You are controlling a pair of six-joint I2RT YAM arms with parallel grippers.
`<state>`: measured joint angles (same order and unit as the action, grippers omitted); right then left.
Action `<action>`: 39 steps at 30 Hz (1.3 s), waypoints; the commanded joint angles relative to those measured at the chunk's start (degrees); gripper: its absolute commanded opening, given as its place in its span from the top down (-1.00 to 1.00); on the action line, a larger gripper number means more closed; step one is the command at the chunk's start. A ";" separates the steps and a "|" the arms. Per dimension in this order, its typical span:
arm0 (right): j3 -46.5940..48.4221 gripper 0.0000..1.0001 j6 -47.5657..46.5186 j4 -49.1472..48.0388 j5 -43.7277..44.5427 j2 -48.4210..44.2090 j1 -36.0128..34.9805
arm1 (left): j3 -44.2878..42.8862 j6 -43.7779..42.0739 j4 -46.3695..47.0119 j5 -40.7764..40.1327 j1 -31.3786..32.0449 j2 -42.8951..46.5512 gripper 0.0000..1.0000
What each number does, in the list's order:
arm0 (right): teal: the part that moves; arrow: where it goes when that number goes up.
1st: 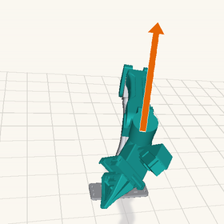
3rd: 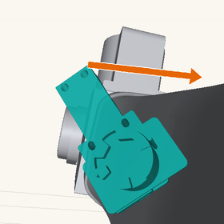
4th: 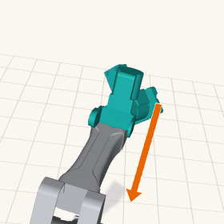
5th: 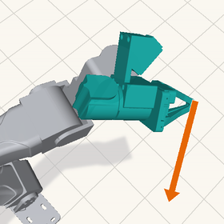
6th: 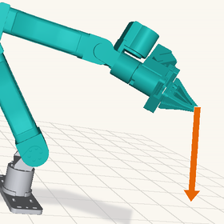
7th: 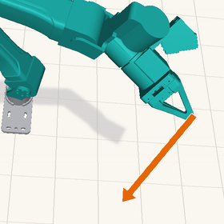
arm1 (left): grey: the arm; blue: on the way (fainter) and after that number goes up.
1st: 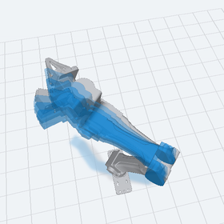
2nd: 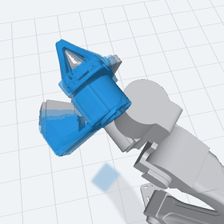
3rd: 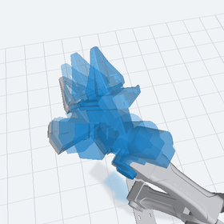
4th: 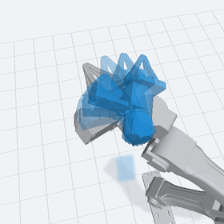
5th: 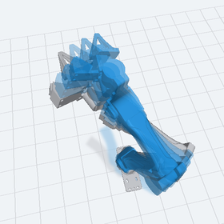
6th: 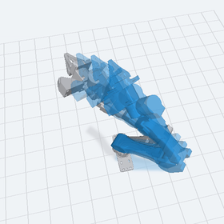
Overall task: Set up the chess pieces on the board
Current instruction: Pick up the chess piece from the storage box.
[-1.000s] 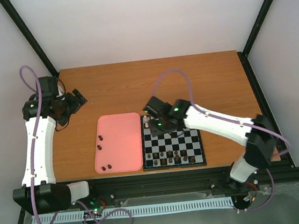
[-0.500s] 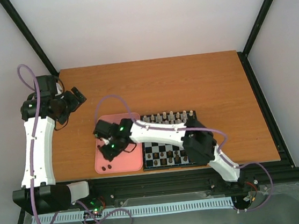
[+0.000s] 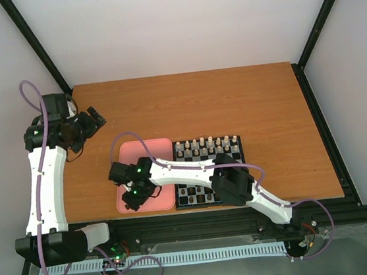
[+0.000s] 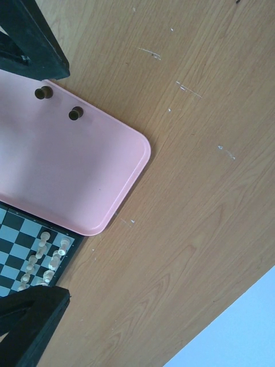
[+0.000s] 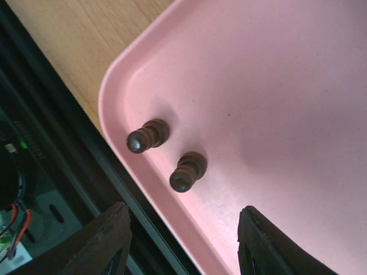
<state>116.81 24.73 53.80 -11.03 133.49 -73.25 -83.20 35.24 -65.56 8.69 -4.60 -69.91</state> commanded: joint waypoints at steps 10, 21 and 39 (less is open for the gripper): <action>2.72 0.02 -1.05 0.57 -0.50 3.43 1.14 | -0.55 0.11 0.87 -0.38 0.12 0.75 -1.00; 5.68 0.11 -1.82 0.91 -2.26 6.17 1.57 | -0.81 -0.17 0.70 -0.69 0.12 0.57 -1.00; 7.78 0.84 -1.87 2.79 -3.46 8.04 2.32 | -0.89 -0.34 0.78 -0.40 0.12 0.02 -1.00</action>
<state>123.02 23.16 55.18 -14.13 140.03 -71.37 -83.18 35.24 -65.56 8.19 -4.60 -69.91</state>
